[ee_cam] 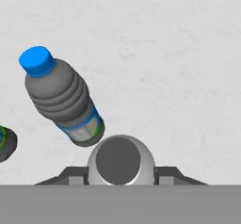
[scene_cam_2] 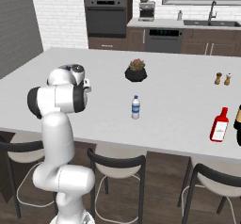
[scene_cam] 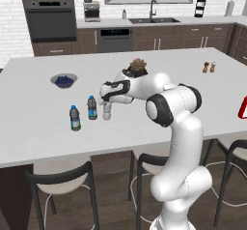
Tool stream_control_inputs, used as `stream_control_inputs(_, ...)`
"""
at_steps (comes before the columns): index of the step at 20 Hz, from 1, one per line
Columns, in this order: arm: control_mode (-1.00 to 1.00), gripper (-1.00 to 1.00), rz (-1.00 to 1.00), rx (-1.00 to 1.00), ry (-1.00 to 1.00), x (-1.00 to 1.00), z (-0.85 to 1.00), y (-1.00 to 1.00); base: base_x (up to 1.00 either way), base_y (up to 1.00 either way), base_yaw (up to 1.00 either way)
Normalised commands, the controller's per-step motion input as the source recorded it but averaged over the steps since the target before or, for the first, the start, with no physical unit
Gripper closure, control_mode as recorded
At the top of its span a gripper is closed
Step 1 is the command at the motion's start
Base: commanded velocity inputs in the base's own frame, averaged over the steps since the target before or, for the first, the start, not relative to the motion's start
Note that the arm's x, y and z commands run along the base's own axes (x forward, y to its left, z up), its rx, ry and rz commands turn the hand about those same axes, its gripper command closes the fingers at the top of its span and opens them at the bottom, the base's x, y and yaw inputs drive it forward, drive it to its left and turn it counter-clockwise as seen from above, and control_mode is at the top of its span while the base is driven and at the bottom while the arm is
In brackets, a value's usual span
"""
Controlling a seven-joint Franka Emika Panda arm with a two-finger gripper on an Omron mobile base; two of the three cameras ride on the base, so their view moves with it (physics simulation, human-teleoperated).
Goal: Move the plastic bottles in the middle to the plastics group, and the glass bottles in the middle to the glass group.
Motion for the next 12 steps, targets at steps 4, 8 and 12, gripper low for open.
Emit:
stream_control_inputs(4, -1.00, 1.00, 0.03, -0.02, -0.06, 0.00, -0.41, 0.12, 0.00, 0.00, 0.00)
stream_control_inputs(8, -1.00, 1.00, 0.01, -0.03, -0.12, 0.09, -0.05, 0.07, 0.00, 0.00, 0.00)
stream_control_inputs(12, -1.00, 1.00, 0.02, 0.00, -0.07, 0.07, 0.01, 0.11, 0.00, 0.00, 0.00)
